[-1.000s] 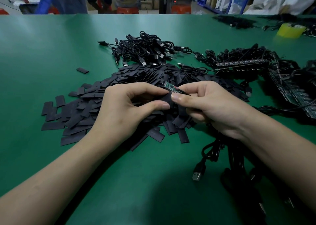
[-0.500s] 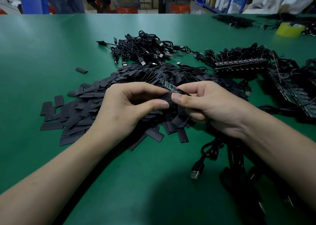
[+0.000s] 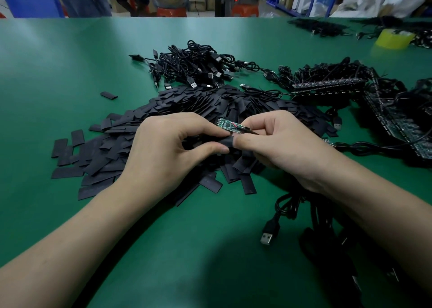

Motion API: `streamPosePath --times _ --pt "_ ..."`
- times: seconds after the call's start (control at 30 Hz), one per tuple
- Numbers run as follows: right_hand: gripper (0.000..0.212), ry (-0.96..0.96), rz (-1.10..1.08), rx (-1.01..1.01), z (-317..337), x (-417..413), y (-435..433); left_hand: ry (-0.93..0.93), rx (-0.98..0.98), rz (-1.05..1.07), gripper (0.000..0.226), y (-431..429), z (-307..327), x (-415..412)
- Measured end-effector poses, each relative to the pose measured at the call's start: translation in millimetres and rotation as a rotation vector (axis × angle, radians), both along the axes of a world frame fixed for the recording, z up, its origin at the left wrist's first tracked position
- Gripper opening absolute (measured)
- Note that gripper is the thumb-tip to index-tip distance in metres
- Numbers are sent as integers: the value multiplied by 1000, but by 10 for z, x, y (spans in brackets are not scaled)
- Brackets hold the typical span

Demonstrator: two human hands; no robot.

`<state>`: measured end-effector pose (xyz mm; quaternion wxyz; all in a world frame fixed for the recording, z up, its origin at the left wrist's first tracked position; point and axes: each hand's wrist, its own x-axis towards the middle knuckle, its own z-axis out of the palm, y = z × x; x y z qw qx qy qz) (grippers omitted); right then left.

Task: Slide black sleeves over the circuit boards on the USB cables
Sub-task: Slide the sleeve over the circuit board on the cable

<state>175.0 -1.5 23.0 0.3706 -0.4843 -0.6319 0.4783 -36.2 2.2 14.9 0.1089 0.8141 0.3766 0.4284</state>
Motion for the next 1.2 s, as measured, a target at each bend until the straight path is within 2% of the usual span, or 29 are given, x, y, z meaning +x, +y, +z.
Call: streamPosePath --times 0.17,0.23,0.4,0.5,0.57,0.7,0.9,1.13,1.2 --pt "15 -29 -7 5 4 -5 -4 18 10 21 19 -1 9 -2" --pt "17 -36 2 28 23 0 -7 -24 -3 48 18 0 10 -3" --pt "36 -55 -3 130 115 104 14 -166 -110 94 15 40 9 -65" --pt "37 -153 18 169 127 109 7 -187 -120 91 16 43 13 -74" --pt "38 -186 52 167 116 100 -4 -190 -119 87 17 41 14 -68" --pt "40 -132 81 110 120 101 -7 -198 -126 79 19 32 14 -61" --pt "40 -92 125 40 106 116 3 -121 -104 64 22 25 21 -64" --pt "37 28 112 -118 95 137 -1 32 40 57 25 29 38 -95" --pt "38 -15 113 -81 97 125 -12 22 49 70 26 27 38 -90"
